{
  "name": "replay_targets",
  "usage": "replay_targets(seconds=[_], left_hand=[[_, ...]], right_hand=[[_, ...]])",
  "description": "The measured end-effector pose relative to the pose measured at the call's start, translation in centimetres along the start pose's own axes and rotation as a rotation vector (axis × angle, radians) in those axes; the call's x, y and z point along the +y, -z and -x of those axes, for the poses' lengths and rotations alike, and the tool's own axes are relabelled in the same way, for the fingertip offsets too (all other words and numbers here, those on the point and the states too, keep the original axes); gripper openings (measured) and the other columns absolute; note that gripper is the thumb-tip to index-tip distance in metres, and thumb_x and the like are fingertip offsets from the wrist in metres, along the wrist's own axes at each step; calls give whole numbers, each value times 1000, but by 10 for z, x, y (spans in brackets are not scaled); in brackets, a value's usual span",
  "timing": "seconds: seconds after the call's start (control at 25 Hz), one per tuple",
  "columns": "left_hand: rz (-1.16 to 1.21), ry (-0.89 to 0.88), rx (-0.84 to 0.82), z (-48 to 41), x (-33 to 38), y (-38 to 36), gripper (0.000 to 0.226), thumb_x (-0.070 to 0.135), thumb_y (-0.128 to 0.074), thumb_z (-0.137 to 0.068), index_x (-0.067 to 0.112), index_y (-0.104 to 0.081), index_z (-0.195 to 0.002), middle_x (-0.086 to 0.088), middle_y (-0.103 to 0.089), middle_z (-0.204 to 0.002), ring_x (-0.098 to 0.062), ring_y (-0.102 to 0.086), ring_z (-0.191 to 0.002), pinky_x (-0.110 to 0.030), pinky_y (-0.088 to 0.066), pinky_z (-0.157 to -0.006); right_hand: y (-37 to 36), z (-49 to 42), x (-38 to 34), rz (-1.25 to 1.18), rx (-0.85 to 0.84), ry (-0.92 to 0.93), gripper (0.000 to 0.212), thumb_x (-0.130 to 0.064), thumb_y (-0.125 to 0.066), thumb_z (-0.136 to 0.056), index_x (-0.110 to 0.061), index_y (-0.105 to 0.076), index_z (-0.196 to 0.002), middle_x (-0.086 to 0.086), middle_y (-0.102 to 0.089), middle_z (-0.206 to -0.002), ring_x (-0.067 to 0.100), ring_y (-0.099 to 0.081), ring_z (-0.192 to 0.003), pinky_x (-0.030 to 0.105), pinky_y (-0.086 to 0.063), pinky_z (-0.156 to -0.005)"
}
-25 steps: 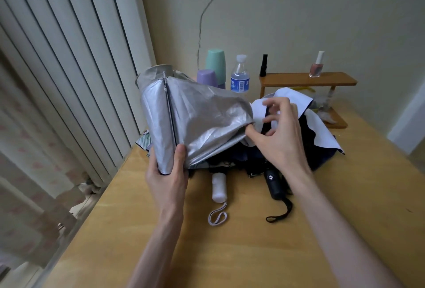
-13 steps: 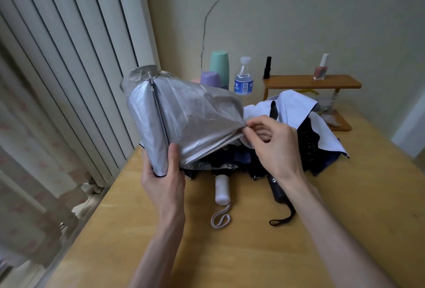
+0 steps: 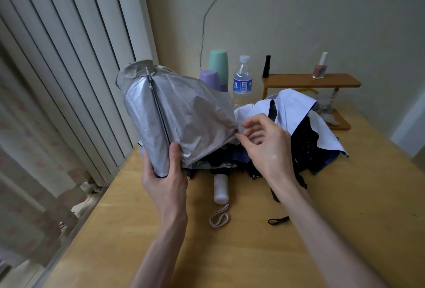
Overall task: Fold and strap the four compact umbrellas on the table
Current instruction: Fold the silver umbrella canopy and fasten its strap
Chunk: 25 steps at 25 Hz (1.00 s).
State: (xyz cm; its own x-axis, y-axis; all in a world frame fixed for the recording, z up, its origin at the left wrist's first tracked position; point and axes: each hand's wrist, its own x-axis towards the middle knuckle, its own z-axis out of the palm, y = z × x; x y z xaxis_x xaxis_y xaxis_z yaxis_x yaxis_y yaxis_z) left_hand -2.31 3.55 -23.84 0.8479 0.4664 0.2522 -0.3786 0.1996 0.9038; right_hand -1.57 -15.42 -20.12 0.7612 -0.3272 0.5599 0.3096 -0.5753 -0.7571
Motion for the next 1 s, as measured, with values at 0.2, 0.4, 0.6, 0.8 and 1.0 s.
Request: replay_targets(seconds=[0.2, 0.4, 0.6, 0.8, 1.0], left_hand=[[43, 36, -3, 4, 2, -3, 41, 35, -74, -98, 4, -62, -122, 9, -55, -64, -12, -44, -48, -25, -39, -41], [49, 68, -46, 7, 9, -4, 37, 37, -74, -95, 8, -63, -115, 6, -53, -64, -11, -43, -49, -25, -39, -41], [40, 71, -78, 8, 11, -6, 34, 37, -74, -94, 8, -59, -104, 1, -45, -61, -13, -39, -46, -26, -34, -40], [28, 73, -49, 3, 9, -5, 30, 31, -74, -98, 6, -59, -104, 3, -46, -60, -14, -39, -46, -26, -35, -41], [14, 90, -17, -3, 6, 0, 35, 34, -74, -99, 6, -62, -116, 4, -46, -63, -16, -38, -48, -27, -32, -41]], right_hand=[[1, 1, -3, -75, -97, -120, 31, -29, -88, -83, -24, -69, -106, -10, -71, -86, 6, -71, -78, 22, -59, -71], [2, -1, -2, -303, -187, -323, 28, -14, -83, -89, -19, -70, -113, -1, -77, -95, 7, -75, -82, 19, -57, -69], [4, 0, -5, -482, -120, -425, 25, -8, -88, -83, -4, -72, -101, 13, -78, -82, 11, -72, -67, 15, -52, -61], [12, -5, -5, -457, -145, -376, 26, -6, -92, -76, -4, -73, -92, 11, -78, -77, 16, -72, -67, 20, -57, -62], [39, -15, -6, -419, -313, -191, 33, 2, -87, -77, -16, -76, -102, 1, -81, -81, 9, -76, -76, 18, -58, -75]])
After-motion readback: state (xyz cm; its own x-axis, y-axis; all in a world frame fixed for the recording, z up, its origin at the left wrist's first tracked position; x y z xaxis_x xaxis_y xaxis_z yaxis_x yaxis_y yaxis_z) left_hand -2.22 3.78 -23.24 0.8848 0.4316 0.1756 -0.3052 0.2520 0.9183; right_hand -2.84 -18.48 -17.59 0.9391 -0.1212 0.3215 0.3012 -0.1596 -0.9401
